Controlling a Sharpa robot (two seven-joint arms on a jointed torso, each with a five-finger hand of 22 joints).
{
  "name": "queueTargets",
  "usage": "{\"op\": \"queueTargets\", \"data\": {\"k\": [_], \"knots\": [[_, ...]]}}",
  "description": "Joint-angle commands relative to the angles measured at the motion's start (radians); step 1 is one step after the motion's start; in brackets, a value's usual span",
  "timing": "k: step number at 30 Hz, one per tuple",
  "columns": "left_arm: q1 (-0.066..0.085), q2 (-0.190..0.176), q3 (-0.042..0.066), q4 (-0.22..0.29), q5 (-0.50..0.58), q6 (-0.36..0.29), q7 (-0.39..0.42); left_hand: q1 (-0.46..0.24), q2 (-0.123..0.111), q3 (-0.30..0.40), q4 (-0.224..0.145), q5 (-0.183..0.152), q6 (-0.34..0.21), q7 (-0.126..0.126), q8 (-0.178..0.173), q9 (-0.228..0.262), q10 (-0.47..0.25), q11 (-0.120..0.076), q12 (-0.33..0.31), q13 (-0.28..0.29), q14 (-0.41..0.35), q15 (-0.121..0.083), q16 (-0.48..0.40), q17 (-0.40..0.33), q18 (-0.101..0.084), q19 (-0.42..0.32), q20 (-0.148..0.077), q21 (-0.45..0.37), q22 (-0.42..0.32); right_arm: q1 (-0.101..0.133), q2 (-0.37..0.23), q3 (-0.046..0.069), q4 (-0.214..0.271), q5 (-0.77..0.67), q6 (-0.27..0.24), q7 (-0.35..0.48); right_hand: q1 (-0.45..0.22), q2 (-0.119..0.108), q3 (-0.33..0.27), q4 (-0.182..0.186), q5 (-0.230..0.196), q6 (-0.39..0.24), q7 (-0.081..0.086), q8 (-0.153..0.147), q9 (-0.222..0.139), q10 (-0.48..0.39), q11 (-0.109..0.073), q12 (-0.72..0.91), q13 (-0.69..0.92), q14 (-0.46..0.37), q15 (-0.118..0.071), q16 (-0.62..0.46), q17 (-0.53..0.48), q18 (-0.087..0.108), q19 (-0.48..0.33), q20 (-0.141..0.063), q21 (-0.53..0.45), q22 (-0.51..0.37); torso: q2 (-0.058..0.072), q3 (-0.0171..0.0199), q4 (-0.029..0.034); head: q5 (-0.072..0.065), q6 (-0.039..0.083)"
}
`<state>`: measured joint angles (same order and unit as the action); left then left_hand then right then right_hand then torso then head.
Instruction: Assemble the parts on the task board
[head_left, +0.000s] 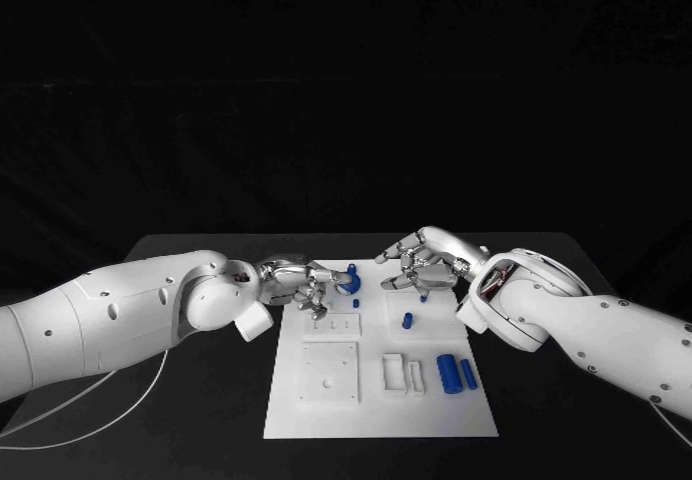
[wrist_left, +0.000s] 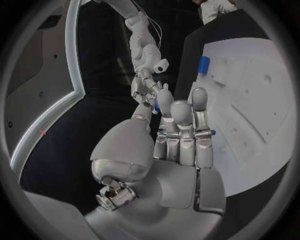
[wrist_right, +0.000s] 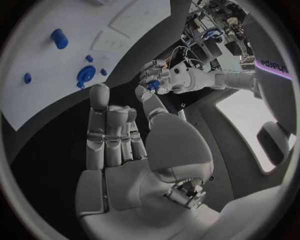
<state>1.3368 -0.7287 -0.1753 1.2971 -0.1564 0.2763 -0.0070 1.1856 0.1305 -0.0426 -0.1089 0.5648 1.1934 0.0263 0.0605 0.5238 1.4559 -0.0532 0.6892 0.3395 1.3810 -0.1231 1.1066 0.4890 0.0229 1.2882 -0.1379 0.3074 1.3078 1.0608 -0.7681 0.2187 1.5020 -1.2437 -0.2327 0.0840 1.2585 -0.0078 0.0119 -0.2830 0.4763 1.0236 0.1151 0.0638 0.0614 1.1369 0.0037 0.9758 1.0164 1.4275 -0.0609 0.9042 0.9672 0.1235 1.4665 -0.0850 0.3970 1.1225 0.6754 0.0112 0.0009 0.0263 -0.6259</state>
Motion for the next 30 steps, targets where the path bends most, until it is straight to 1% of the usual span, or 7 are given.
{"op": "queueTargets", "data": {"k": [1, 4, 7, 13, 24, 27, 30], "knots": [[0.001, 0.0, 0.001, 0.001, 0.028, 0.063, 0.041, 0.021, 0.013, 0.156, -0.157, 0.005, 0.003, -0.004, 0.005, 0.003, 0.055, -0.019, -0.005, 0.001, 0.001, -0.005, -0.006, 0.001, -0.009, -0.003, -0.007, -0.004, 0.019, -0.002, 0.003, -0.002, 0.017, -0.044, 0.041, 0.033, 0.006, -0.005, 0.004, 0.0, -0.008, 0.007, 0.0, -0.002, 0.001, 0.006, 0.003, 0.007, 0.001, 0.002, -0.005, 0.005, 0.003, -0.002, 0.031, -0.001, 0.004, 0.003, 0.0, 0.0011, 0.0011, 0.0, 0.003], [0.001, 0.001, 0.0, 0.002, 0.016, 0.072, 0.04, 0.02, 0.011, 0.157, -0.158, 0.008, 0.004, -0.004, 0.005, 0.005, 0.055, -0.019, -0.005, 0.001, 0.001, -0.005, -0.006, 0.001, -0.009, -0.003, -0.007, -0.004, 0.019, -0.003, 0.006, -0.004, 0.033, -0.045, 0.027, 0.036, 0.007, -0.004, -0.005, 0.001, -0.013, 0.002, 0.001, -0.002, 0.001, 0.007, 0.004, 0.008, 0.003, 0.002, -0.004, 0.008, 0.009, 0.0, 0.031, 0.0, 0.005, 0.011, 0.0, 0.0014, 0.001, 0.001, 0.006], [0.001, 0.003, 0.0, 0.005, 0.002, 0.075, 0.038, 0.02, 0.011, 0.157, -0.158, 0.008, 0.004, -0.004, 0.005, 0.005, 0.055, -0.019, -0.005, 0.001, 0.001, -0.005, -0.006, 0.001, -0.009, -0.003, -0.007, -0.004, 0.019, -0.003, 0.007, -0.005, 0.047, -0.046, 0.013, 0.04, 0.005, -0.003, -0.01, 0.002, -0.013, 0.001, 0.001, -0.002, 0.001, 0.008, 0.004, 0.008, 0.004, 0.004, -0.005, 0.01, 0.012, 0.001, 0.033, 0.0, 0.006, 0.014, 0.0, 0.0007, 0.0013, 0.002, 0.007], [0.001, 0.004, 0.0, 0.002, -0.022, 0.066, 0.033, 0.018, 0.01, 0.157, -0.156, 0.008, 0.006, -0.005, 0.005, 0.007, 0.055, -0.019, -0.006, 0.001, 0.001, -0.005, -0.006, 0.002, -0.009, -0.004, -0.007, -0.004, 0.019, -0.004, 0.004, -0.006, 0.064, -0.044, 0.001, 0.045, 0.004, 0.002, -0.021, 0.003, -0.014, 0.0, 0.001, -0.002, 0.001, 0.008, 0.004, 0.007, 0.005, 0.004, -0.004, 0.011, 0.017, 0.003, 0.034, 0.001, 0.004, 0.02, 0.001, 0.0008, -0.0009, 0.004, 0.007], [0.001, 0.012, 0.0, -0.004, -0.043, 0.057, 0.028, 0.017, 0.008, 0.157, -0.155, 0.011, 0.007, -0.006, 0.005, 0.01, 0.055, -0.02, -0.006, 0.001, 0.001, -0.006, -0.006, 0.002, -0.01, -0.004, -0.007, -0.003, 0.019, -0.004, 0.01, -0.007, 0.084, -0.035, 0.025, 0.054, 0.003, 0.005, -0.028, 0.003, -0.015, 0.001, 0.001, -0.002, 0.001, 0.007, 0.004, 0.006, 0.005, 0.004, -0.004, 0.008, 0.017, 0.003, 0.033, 0.002, 0.002, 0.023, 0.001, 0.0011, -0.0001, 0.0, 0.001], [0.001, 0.014, 0.0, -0.003, -0.044, 0.058, 0.027, 0.017, 0.006, 0.157, -0.153, 0.011, 0.008, -0.006, 0.005, 0.014, 0.056, -0.02, -0.006, 0.001, 0.001, -0.006, -0.006, 0.002, -0.011, -0.004, -0.008, -0.003, 0.019, -0.004, 0.012, -0.007, 0.084, -0.033, 0.031, 0.056, 0.001, 0.011, -0.041, 0.004, -0.016, 0.001, 0.001, -0.002, 0.001, 0.007, 0.004, 0.007, 0.007, 0.004, -0.004, 0.007, 0.018, 0.002, 0.034, 0.001, -0.001, 0.029, 0.0, 0.0002, -0.001, 0.001, 0.0], [0.001, 0.015, 0.0, -0.001, -0.044, 0.059, 0.025, 0.017, 0.006, 0.157, -0.153, 0.011, 0.008, -0.006, 0.005, 0.014, 0.056, -0.02, -0.006, 0.001, 0.001, -0.006, -0.006, 0.002, -0.011, -0.004, -0.008, -0.003, 0.019, -0.004, 0.013, -0.008, 0.082, -0.031, 0.033, 0.056, -0.002, 0.013, -0.048, 0.005, -0.015, 0.001, 0.001, -0.002, 0.001, 0.007, 0.004, 0.008, 0.007, 0.004, -0.004, 0.008, 0.02, 0.002, 0.034, 0.001, -0.002, 0.031, 0.001, 0.0004, -0.0006, 0.0, -0.001]]}}
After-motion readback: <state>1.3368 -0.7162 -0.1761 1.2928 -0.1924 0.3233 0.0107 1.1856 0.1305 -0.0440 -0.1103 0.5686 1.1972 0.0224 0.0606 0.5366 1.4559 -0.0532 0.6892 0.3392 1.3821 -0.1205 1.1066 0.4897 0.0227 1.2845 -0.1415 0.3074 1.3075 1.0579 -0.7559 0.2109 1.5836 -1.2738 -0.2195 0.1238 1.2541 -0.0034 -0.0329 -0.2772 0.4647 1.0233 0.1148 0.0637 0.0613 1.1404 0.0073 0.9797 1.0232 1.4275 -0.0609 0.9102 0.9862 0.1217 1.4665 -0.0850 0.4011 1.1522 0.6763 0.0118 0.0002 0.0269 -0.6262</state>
